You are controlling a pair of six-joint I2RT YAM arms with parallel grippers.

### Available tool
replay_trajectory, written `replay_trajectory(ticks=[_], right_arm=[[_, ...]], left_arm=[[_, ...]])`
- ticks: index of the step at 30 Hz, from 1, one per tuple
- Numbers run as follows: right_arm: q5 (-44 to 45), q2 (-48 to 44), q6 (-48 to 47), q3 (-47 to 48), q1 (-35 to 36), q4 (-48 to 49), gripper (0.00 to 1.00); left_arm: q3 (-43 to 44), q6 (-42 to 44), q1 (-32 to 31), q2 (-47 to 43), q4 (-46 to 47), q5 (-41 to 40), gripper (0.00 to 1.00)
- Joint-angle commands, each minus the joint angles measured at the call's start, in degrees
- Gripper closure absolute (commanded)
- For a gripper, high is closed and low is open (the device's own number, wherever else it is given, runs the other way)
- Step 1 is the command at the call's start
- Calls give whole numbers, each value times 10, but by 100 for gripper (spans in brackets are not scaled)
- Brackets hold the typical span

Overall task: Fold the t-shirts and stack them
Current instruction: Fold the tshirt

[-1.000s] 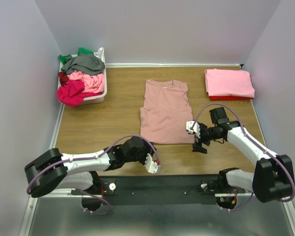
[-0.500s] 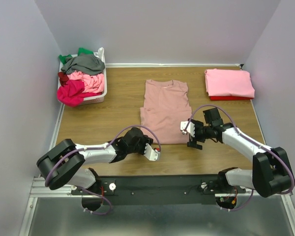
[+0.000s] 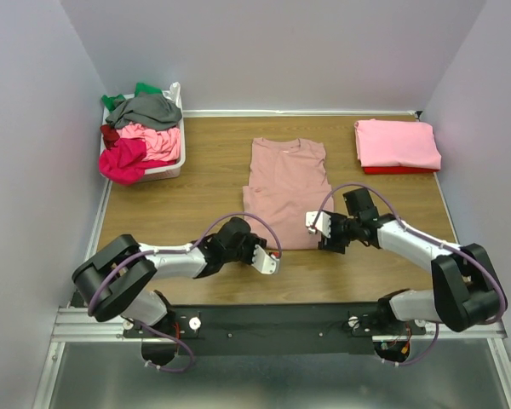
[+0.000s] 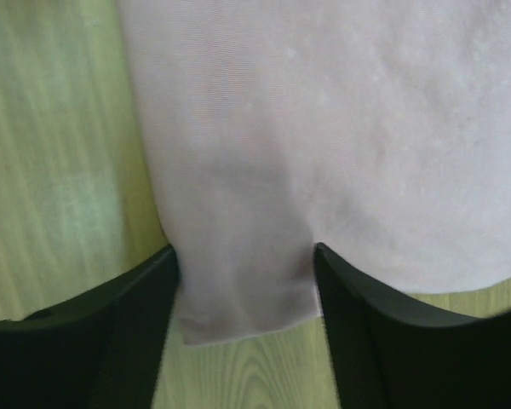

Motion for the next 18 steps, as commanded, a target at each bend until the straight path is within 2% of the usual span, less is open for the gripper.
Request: replay_trajectory(ticks=[1, 4, 5, 9, 11, 18], right_arm=[[89, 40, 34, 6, 10, 24, 40], [97, 48, 46, 11, 10, 23, 51], [97, 48, 46, 13, 10, 17, 53], [85, 57, 52, 31, 10, -19, 74], [76, 56, 54, 38, 10, -47, 100], [9, -2, 38, 67, 9, -153, 99]], left_arm=[[17, -10, 5, 28, -1, -2, 63], [28, -10, 9, 42, -1, -2, 79], [33, -10, 10, 46, -1, -3, 100], [52, -18, 13, 59, -11, 10, 100], [54, -21, 13, 55, -12, 19, 100], [45, -25, 13, -15, -48, 70, 100]])
